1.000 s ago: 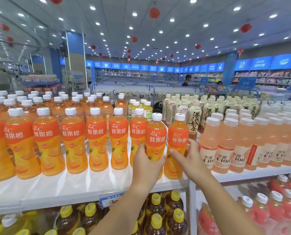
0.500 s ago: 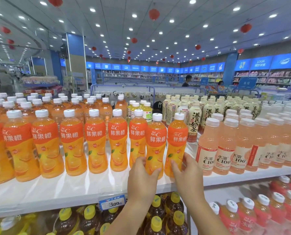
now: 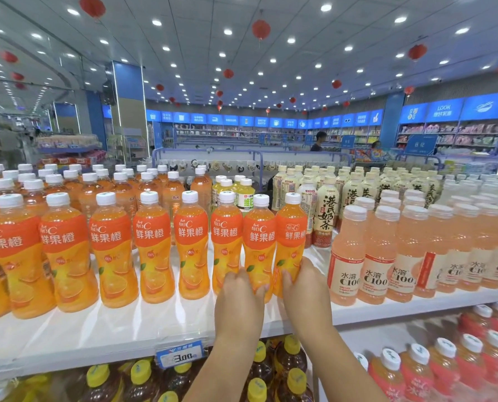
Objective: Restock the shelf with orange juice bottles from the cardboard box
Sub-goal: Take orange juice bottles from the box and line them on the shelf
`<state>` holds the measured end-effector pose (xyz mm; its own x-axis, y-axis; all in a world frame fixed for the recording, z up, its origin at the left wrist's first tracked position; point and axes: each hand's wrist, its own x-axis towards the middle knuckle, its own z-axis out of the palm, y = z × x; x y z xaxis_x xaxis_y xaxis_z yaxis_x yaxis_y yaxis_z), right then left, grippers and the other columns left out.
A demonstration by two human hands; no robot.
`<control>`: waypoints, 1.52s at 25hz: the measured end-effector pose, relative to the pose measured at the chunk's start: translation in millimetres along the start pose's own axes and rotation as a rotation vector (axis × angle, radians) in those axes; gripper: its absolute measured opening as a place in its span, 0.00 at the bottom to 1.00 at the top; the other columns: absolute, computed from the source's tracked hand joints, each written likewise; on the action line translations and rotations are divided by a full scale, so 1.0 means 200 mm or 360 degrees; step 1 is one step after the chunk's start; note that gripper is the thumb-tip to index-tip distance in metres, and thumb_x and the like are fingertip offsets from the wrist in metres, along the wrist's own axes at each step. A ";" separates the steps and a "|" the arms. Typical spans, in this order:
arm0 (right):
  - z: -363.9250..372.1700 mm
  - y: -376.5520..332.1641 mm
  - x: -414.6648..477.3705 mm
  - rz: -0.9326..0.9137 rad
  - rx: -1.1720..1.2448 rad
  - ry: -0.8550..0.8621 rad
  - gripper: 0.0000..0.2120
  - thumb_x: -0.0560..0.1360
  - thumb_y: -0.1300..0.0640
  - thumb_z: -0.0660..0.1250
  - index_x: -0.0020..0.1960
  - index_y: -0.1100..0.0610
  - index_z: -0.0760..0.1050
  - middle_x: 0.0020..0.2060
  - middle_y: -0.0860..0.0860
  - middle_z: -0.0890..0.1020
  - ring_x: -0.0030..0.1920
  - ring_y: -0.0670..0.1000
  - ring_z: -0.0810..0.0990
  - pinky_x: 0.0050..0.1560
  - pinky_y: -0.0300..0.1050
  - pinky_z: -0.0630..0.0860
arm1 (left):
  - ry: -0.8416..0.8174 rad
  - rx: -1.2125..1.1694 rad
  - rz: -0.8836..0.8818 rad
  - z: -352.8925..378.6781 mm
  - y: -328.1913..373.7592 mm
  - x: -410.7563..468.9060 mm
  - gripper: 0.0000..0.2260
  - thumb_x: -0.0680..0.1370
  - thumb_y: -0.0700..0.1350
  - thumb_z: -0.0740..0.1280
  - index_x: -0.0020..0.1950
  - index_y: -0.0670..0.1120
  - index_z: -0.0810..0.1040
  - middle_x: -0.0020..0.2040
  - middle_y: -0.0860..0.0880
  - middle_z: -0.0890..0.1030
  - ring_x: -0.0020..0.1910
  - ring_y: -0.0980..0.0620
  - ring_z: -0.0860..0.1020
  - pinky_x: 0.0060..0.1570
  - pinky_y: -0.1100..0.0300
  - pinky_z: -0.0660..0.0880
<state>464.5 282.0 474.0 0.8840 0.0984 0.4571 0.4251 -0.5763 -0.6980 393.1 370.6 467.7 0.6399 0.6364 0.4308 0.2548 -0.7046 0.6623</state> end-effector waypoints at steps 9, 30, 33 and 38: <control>-0.03 -0.05 0.11 0.0046 -0.0235 -0.0169 0.11 0.79 0.54 0.65 0.55 0.62 0.72 0.52 0.58 0.82 0.54 0.60 0.81 0.47 0.49 0.75 | -0.0119 0.0159 -0.0142 -0.01 0.08 0.11 0.12 0.77 0.51 0.73 0.49 0.43 0.78 0.47 0.46 0.83 0.47 0.44 0.83 0.43 0.56 0.77; 0.02 0.01 0.15 -0.0063 -0.0299 -0.0125 0.13 0.80 0.52 0.63 0.52 0.62 0.76 0.48 0.58 0.82 0.49 0.59 0.82 0.45 0.49 0.77 | -0.0087 0.0133 0.0016 0.03 0.01 0.14 0.11 0.80 0.53 0.68 0.51 0.46 0.78 0.46 0.48 0.83 0.45 0.48 0.82 0.41 0.58 0.76; 0.03 0.02 0.13 -0.0074 -0.0230 -0.0104 0.15 0.79 0.49 0.61 0.49 0.61 0.77 0.45 0.57 0.83 0.46 0.59 0.82 0.43 0.49 0.78 | -0.0089 0.0012 0.0042 0.01 -0.03 0.10 0.11 0.80 0.54 0.66 0.54 0.47 0.79 0.39 0.53 0.79 0.39 0.52 0.79 0.34 0.61 0.72; 0.03 0.04 0.06 -0.0071 0.0098 -0.0094 0.12 0.80 0.50 0.60 0.48 0.57 0.76 0.42 0.53 0.83 0.44 0.56 0.81 0.41 0.49 0.75 | -0.0134 -0.0243 -0.0057 -0.05 -0.03 0.04 0.15 0.82 0.56 0.62 0.64 0.49 0.77 0.39 0.61 0.75 0.40 0.60 0.74 0.38 0.62 0.69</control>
<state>479.6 282.6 470.6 0.8729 0.1714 0.4567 0.4740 -0.5194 -0.7110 390.6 383.2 473.4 0.6923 0.6272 0.3567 0.1694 -0.6218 0.7646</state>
